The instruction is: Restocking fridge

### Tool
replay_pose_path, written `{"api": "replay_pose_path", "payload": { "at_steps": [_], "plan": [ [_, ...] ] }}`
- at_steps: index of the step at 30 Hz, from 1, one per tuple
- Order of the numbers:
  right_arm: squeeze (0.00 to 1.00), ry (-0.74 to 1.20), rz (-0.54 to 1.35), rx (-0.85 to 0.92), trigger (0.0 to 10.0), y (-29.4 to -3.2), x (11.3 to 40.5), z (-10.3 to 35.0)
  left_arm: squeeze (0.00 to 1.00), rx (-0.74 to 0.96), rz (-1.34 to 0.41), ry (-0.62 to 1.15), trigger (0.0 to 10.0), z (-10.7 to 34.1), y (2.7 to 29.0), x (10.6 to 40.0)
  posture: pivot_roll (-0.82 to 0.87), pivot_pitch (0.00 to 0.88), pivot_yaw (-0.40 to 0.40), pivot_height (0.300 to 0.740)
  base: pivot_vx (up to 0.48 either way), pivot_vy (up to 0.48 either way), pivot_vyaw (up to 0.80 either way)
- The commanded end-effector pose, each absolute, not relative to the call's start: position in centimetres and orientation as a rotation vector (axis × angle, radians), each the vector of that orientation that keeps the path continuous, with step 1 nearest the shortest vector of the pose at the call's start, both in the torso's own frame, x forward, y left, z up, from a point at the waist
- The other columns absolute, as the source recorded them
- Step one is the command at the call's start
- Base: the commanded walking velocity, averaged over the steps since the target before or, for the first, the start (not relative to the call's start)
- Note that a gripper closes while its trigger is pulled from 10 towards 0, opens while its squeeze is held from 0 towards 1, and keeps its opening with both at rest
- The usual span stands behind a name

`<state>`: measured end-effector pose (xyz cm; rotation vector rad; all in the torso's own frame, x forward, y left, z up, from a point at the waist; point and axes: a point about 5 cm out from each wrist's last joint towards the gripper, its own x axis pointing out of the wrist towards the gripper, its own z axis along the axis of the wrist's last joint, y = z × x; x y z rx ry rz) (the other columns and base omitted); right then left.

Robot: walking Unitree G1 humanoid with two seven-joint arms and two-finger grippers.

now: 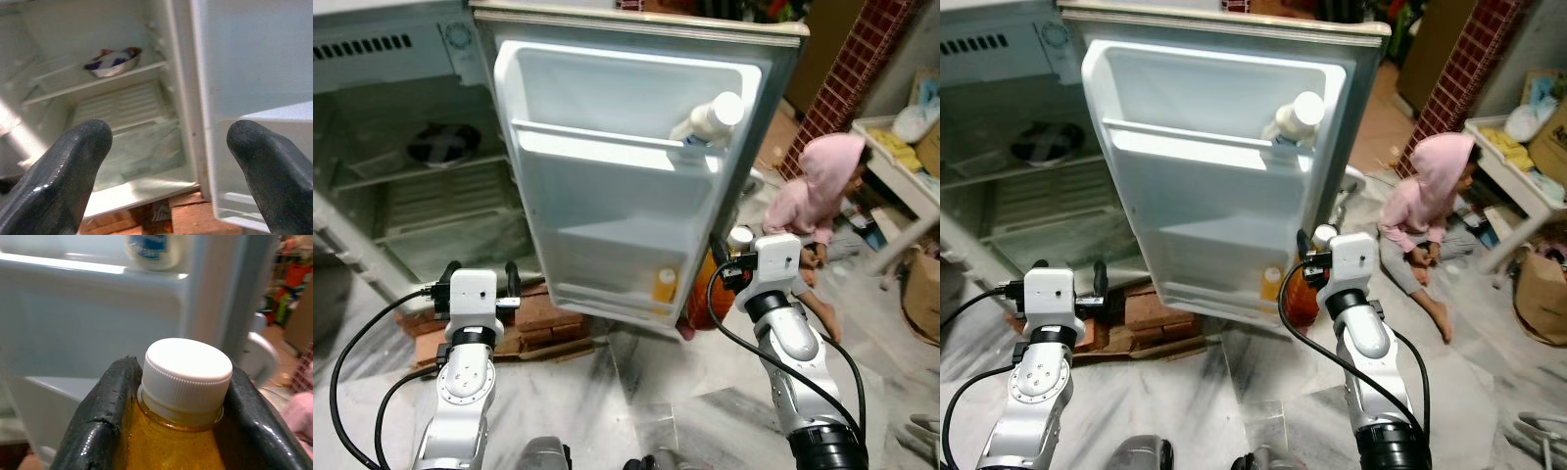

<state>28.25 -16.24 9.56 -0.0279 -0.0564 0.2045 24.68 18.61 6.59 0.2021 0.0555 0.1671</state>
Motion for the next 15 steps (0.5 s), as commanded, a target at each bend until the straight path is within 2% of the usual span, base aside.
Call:
{"api": "replay_pose_path", "payload": {
  "at_steps": [1, 7, 15],
  "plan": [
    [0.00, -0.100, 0.212, -0.022, 10.0, -15.97, 28.42, 10.47, 0.00, 0.210, 0.191, 0.058, 10.0, 6.76, 19.22, 24.38, 0.10, 0.077, -0.041, 0.740, 0.000, 0.000, 0.79],
    [0.00, -0.101, 0.213, -0.016, 10.0, -15.97, 28.39, 10.48, 0.00, 0.209, 0.193, 0.061, 10.0, 6.72, 19.22, 24.29, 0.10, 0.078, -0.043, 0.740, 0.000, 0.000, 0.78],
    [0.00, -0.099, 0.138, -0.035, 10.0, -16.93, 28.61, 10.57, 0.00, 0.197, 0.162, 0.062, 10.0, 6.74, 19.04, 24.30, 0.09, 0.084, -0.045, 0.740, 0.000, 0.000, 0.00]
  ]
}}
